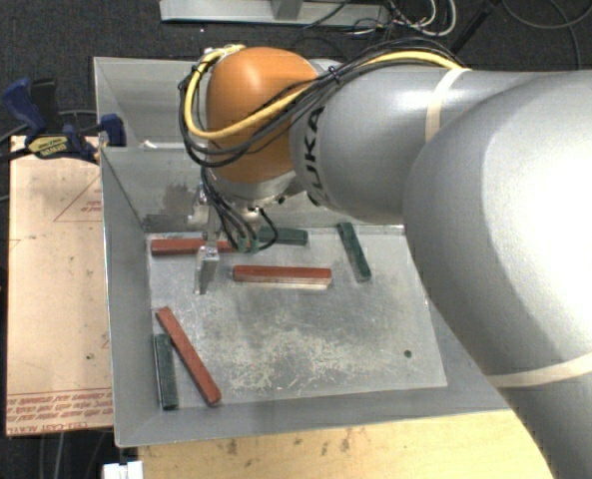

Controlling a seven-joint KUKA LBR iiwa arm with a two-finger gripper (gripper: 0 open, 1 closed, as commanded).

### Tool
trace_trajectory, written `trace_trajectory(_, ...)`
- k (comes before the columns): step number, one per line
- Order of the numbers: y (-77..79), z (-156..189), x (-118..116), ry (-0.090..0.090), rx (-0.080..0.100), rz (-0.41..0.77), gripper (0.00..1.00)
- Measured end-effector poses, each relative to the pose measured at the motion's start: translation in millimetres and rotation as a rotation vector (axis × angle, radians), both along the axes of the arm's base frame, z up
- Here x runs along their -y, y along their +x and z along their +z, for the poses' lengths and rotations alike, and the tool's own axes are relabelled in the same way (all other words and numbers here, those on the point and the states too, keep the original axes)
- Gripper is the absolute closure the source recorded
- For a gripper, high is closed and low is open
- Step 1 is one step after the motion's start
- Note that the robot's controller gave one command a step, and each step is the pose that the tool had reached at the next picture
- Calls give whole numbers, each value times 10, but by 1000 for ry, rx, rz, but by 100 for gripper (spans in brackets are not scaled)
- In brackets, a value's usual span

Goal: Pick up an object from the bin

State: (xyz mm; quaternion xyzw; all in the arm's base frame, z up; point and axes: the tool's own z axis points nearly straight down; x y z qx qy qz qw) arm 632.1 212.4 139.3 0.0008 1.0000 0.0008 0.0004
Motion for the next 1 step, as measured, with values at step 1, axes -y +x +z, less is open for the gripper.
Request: trace_trajectory(1, 0, 0, 0, 0, 0, 0, 0)
